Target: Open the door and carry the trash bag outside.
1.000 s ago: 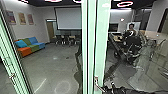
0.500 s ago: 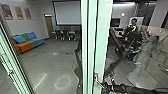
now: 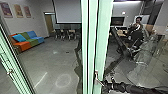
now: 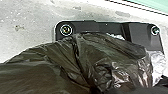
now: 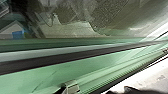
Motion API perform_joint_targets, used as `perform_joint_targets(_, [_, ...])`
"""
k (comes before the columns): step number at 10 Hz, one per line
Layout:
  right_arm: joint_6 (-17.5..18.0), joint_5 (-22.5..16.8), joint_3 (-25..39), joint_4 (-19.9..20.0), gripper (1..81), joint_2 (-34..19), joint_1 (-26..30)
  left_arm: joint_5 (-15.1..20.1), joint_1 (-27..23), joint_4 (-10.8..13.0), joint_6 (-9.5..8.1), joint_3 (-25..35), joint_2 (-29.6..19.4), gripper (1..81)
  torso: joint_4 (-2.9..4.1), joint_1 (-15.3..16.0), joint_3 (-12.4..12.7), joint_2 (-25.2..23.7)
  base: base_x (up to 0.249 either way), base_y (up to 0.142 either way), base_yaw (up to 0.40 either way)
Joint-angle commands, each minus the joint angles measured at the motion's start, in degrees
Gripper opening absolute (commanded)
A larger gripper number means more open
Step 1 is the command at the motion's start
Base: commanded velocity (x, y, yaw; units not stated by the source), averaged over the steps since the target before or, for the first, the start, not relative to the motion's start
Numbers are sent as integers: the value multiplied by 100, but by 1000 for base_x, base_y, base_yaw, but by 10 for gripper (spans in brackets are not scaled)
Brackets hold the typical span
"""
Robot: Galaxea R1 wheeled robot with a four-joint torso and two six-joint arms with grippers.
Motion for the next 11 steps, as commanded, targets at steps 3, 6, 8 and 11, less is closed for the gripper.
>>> perform_joint_targets(3, [168,-614,-153,-70,811,-101,886,399,-313,-55,0,-14,-91,10,0,1,-2,0,0,0,0])
perform_joint_targets(6, [124,-605,-153,-70,811,-110,965,408,-313,-47,0,-14,-100,10,0,1,-121,0,0,0,0])
perform_joint_targets(8, [-24,-605,-153,-70,811,-136,1009,408,-313,-47,0,-14,-100,10,0,1,-455,0,0,0,0])
perform_joint_targets(11, [-227,-385,-144,-70,811,-207,1036,408,-313,-55,0,-14,-91,10,-2,1,-256,0,0,0,0])
